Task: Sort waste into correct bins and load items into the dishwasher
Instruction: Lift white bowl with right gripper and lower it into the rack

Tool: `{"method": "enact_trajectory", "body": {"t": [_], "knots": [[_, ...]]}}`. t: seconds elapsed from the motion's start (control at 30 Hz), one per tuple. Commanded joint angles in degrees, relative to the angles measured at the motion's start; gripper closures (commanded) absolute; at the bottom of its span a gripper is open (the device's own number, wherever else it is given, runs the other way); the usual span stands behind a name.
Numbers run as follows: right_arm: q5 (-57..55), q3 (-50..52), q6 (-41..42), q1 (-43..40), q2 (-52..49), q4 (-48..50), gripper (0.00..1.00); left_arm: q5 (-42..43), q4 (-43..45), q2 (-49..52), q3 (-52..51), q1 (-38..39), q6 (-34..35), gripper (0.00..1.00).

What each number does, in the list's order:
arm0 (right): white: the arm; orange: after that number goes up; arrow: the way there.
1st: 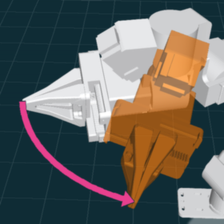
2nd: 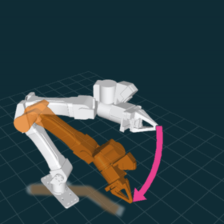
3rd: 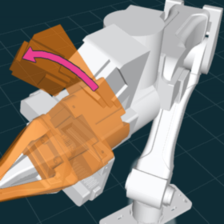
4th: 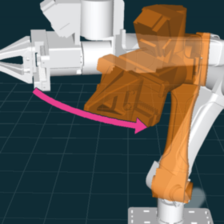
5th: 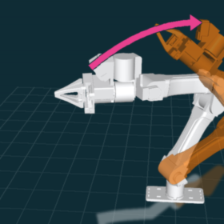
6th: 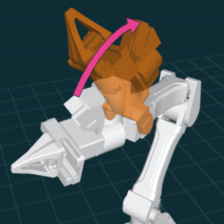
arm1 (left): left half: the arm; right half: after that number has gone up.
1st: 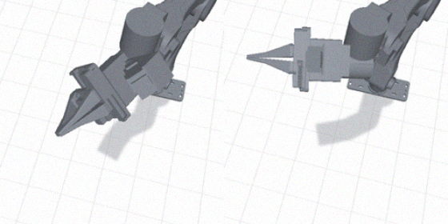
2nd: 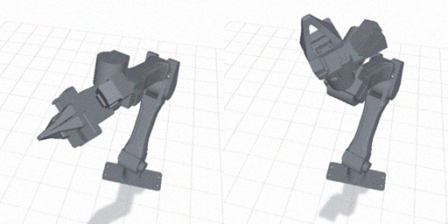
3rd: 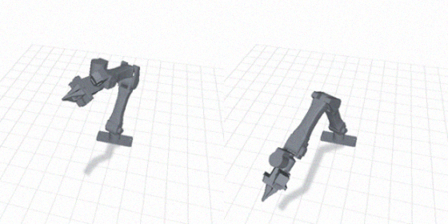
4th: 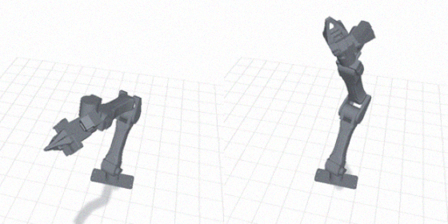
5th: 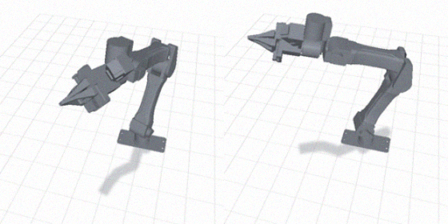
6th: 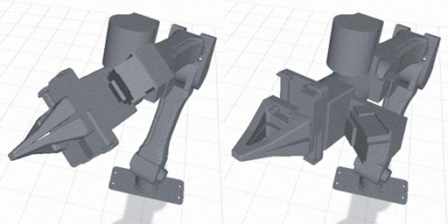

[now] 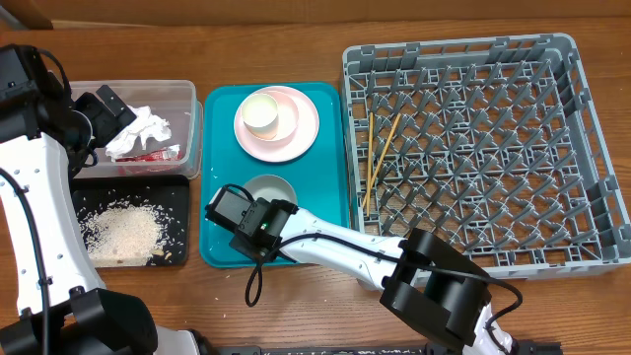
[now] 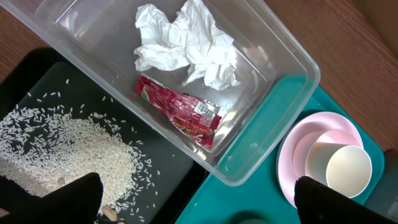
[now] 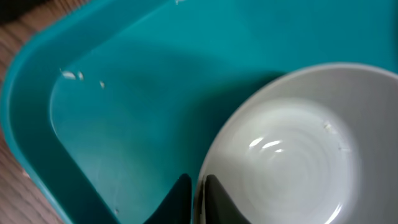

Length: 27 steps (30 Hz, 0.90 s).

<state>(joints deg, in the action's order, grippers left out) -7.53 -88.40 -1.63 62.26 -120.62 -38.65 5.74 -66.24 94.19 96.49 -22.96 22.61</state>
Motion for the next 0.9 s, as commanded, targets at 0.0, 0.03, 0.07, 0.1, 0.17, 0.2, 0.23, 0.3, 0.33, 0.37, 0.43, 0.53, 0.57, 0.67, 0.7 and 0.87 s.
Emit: {"method": "enact_trajectory", "body": {"t": [0.0,0.03,0.07,0.1,0.17,0.2,0.23,0.3,0.33,0.37,0.43,0.53,0.57,0.67,0.7,0.87], "knots": [[-0.3,-0.8,-0.1,-0.1,0.8,-1.6,0.96,0.2,0.1,0.2,0.7,0.1,1.2,0.0],[0.2,-1.2,0.2,0.0,1.2,-2.6,0.96,0.2,0.1,0.2,0.7,0.1,1.2,0.0],[0.7,-1.7,0.4,0.0,1.7,-3.5,0.96,0.2,0.1,0.2,0.7,0.1,1.2,0.0],[1.5,-2.4,0.6,0.0,2.4,-4.4,0.96,0.2,0.1,0.2,0.7,0.1,1.2,0.0],[3.3,-4.1,1.7,0.0,4.3,-5.8,0.96,0.2,0.1,0.2,0.7,0.1,1.2,0.0],[4.8,-5.4,1.8,0.0,5.9,-6.8,0.96,0.2,0.1,0.2,0.7,0.1,1.2,0.0],[5.9,-6.3,1.9,0.0,7.4,-7.5,0.96,0.2,0.1,0.2,0.7,0.1,1.2,0.0],[7.0,-8.3,3.9,-0.2,11.2,-9.3,0.96,0.2,0.1,0.2,0.7,0.1,1.2,0.0],[7.1,-9.1,5.4,-0.5,13.1,-10.2,0.96,0.2,0.1,0.2,0.7,0.1,1.2,0.0],[7.3,-10.0,8.2,-1.5,17.4,-12.2,0.96,0.2,0.1,0.2,0.7,0.1,1.2,0.0],[8.5,-10.1,11.2,-3.6,22.6,-14.5,0.96,0.2,0.0,0.2,0.7,0.1,1.2,0.0],[15.6,-10.1,14.6,-8.9,29.6,-18.7,0.96,0.2,0.1,0.2,0.7,0.1,1.2,0.0],[19.3,-10.1,15.7,-11.4,31.8,-20.4,0.96,0.2,0.1,0.2,0.7,0.1,1.2,0.0],[31.0,-10.0,17.1,-19.6,36.9,-25.6,0.96,0.2,0.1,0.2,0.7,0.1,1.2,0.0],[34.8,-10.0,17.1,-22.5,38.1,-27.4,0.96,0.2,0.1,0.2,0.7,0.1,1.2,0.0],[50.9,-9.1,16.5,-37.4,42.9,-34.1,0.96,0.2,0.1,0.2,0.7,0.1,1.2,0.0]]}}
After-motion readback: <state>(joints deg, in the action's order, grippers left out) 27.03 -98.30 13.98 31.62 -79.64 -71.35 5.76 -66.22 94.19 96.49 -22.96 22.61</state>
